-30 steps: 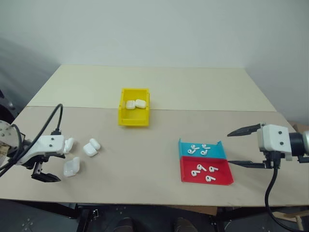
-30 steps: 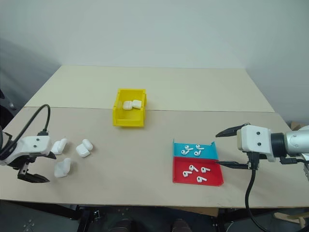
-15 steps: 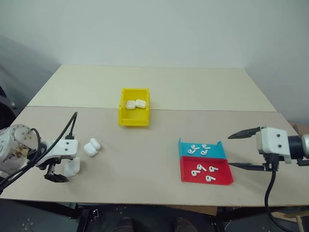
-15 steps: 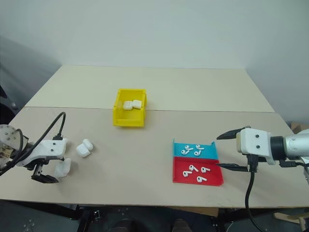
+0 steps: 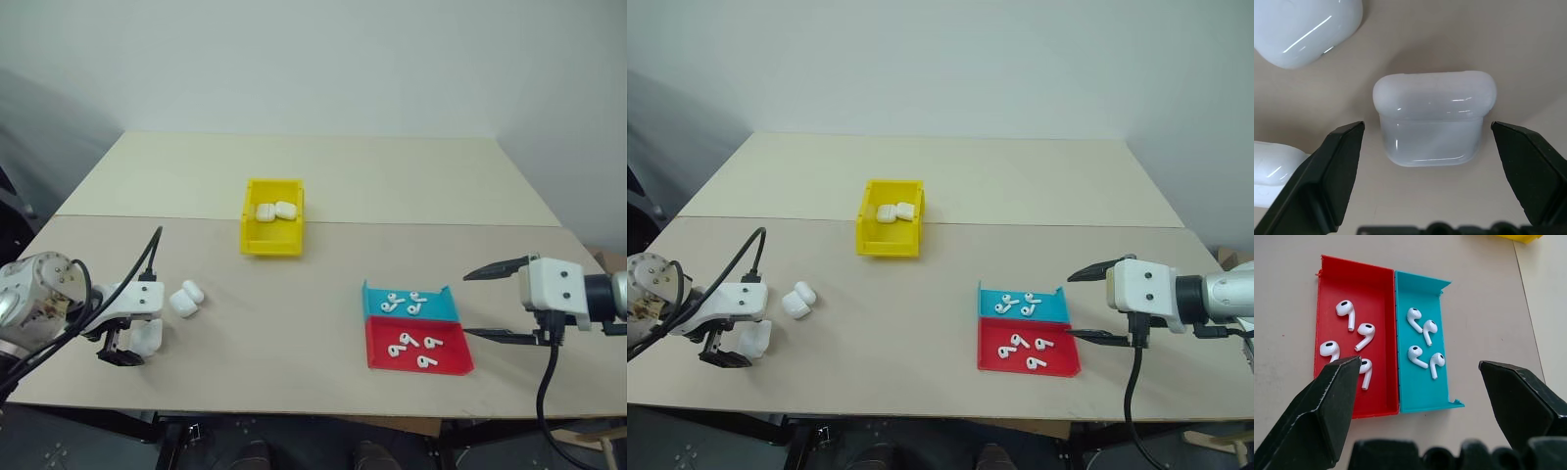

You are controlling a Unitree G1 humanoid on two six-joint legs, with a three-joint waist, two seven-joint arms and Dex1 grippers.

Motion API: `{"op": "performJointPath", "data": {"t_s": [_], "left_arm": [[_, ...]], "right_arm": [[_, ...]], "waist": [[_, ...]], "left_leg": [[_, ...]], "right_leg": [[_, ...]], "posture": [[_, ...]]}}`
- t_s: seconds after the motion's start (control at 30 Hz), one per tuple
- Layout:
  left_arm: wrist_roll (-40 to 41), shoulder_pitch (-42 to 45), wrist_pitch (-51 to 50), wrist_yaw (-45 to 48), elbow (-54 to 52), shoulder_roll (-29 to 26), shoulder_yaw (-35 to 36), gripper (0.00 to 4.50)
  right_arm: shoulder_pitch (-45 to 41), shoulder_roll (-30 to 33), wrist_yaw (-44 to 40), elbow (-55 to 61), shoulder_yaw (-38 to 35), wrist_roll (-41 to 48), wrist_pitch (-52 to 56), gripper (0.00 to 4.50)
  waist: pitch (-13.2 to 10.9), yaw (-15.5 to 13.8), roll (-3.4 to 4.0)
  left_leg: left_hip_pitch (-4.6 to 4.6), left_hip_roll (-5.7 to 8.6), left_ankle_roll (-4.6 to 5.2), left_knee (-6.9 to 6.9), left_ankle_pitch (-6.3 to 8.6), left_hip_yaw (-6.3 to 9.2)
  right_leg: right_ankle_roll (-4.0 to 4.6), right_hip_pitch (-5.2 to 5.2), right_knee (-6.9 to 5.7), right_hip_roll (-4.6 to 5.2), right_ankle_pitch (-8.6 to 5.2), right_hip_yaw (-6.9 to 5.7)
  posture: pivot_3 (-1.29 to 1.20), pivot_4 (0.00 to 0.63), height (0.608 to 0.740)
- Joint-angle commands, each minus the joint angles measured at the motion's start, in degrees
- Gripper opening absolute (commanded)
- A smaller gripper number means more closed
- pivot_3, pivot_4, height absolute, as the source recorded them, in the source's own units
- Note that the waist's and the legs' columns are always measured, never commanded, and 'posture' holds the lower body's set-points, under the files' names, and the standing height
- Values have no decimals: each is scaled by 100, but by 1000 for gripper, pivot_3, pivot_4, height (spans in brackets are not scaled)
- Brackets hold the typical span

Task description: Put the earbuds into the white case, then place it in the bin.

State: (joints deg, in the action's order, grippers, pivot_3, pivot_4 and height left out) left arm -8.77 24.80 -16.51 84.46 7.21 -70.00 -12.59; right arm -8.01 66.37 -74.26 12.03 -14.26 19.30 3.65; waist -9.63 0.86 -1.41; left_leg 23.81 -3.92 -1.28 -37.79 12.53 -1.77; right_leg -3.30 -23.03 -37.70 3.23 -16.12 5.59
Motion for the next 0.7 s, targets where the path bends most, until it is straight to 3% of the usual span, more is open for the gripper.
{"op": "performJointPath", "data": {"t_s": [0.03,0.17,0.37,0.6,0.7], "left_arm": [[2,68,-82,7,-126,-10,42,4500],[-126,15,-4,1,-147,-79,-1,4500],[-223,4,13,-5,-140,-94,-12,2755],[-269,15,73,-274,-237,23,107,2757],[413,-23,114,-243,-623,130,632,2757]], "right_arm": [[-49,59,57,163,-144,13,20,4464],[-40,55,56,182,-145,1,14,4464],[-72,39,96,156,-110,-50,-18,4500],[-105,56,112,121,-135,-72,-44,4500],[-190,223,46,146,-176,-23,202,4500]], "waist": [[0,-3,0],[0,-4,0],[0,-4,0],[0,-5,0],[0,-6,-1]], "left_leg": [[0,0,0,0,0,0],[0,0,0,0,0,0],[0,0,0,-1,0,0],[0,0,0,-1,0,1],[0,0,0,-3,0,1]], "right_leg": [[0,0,0,0,0,0],[0,0,0,0,0,0],[0,0,0,0,0,0],[0,0,-2,0,0,0],[0,0,-2,0,0,0]], "posture": [[0,150,740],[0,150,740],[0,150,740],[0,150,740],[0,150,740]]}}
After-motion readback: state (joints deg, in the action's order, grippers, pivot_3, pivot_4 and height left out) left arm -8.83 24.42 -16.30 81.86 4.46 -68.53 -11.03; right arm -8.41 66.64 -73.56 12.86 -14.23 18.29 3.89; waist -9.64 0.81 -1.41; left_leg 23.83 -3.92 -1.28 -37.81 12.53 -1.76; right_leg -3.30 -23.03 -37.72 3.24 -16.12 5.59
